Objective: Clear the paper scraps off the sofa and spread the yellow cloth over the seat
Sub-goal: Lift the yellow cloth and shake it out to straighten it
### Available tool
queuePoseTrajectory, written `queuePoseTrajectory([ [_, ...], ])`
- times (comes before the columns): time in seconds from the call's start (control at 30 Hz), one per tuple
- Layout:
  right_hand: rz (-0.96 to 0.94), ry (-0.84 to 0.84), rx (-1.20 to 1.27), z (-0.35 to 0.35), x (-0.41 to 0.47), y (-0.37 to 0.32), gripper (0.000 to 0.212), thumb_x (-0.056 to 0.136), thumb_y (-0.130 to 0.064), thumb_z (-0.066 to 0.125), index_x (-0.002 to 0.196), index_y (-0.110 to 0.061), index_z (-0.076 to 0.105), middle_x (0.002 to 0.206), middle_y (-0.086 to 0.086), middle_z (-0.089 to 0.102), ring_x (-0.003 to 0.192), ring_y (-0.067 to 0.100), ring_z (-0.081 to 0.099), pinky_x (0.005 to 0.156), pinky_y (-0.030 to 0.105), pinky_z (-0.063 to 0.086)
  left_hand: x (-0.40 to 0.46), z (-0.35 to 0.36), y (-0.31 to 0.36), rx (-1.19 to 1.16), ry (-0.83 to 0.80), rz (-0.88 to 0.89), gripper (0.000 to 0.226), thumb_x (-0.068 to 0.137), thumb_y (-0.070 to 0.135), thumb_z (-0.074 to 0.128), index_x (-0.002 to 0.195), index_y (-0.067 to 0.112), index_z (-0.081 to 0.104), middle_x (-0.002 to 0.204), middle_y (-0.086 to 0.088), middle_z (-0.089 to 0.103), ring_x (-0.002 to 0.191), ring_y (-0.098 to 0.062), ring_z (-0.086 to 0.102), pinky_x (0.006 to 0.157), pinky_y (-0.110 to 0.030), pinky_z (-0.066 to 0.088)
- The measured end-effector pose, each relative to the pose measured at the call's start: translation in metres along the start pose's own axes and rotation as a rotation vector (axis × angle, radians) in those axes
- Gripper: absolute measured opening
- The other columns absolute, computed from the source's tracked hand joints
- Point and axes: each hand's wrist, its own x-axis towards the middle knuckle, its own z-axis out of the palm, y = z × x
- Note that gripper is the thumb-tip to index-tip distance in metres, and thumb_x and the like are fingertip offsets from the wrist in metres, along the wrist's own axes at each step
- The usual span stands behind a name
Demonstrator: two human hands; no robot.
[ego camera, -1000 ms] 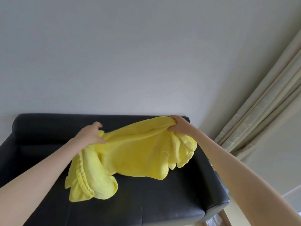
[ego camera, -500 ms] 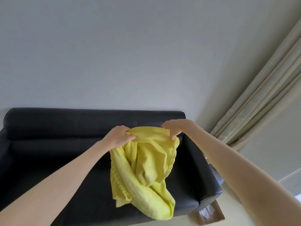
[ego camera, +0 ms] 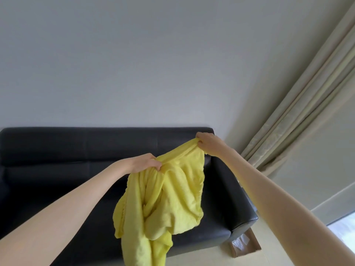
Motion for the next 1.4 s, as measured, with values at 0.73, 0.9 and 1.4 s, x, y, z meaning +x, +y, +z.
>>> queuePoseTrajectory([
  [0.73, 0.623, -0.577, 0.765, 0.086, -0.031, -0.02, 0.1, 0.076, -0.063, 0.066, 0.147, -0.004, 0.026, 0.13, 0.019, 0.054, 0.105, 0.03, 0.064, 0.087, 0.043, 0.056, -0.017, 0.009, -0.034, -0.097, 0.101, -0.024, 0.032, 0.072, 0.031, 0.054, 0.045, 0.025, 0.038, 0.054, 0.007, 0.039, 0.053, -0.009, 0.04, 0.061, -0.026, 0.032],
  [0.9, 0.573, -0.722, 1.078, 0.163, -0.051, -0.049, 0.083, 0.08, -0.071, 0.051, 0.138, -0.012, 0.044, 0.137, 0.009, 0.053, 0.124, 0.021, 0.051, 0.098, 0.041, 0.043, -0.019, 0.014, -0.029, -0.145, 0.081, -0.022, 0.033, 0.071, 0.028, 0.051, 0.041, 0.027, 0.037, 0.05, 0.012, 0.038, 0.048, -0.004, 0.039, 0.057, -0.021, 0.033],
  [1.4, 0.246, -0.124, 1.328, 0.131, -0.019, -0.056, 0.029, 0.091, -0.034, 0.057, 0.112, -0.015, 0.065, 0.118, 0.011, 0.065, 0.113, 0.025, 0.058, 0.095, 0.034, 0.046, -0.027, 0.021, -0.037, -0.073, 0.001, -0.135, 0.022, 0.072, 0.036, 0.056, 0.059, 0.02, 0.05, 0.065, 0.006, 0.053, 0.064, -0.011, 0.054, 0.062, -0.019, 0.044],
])
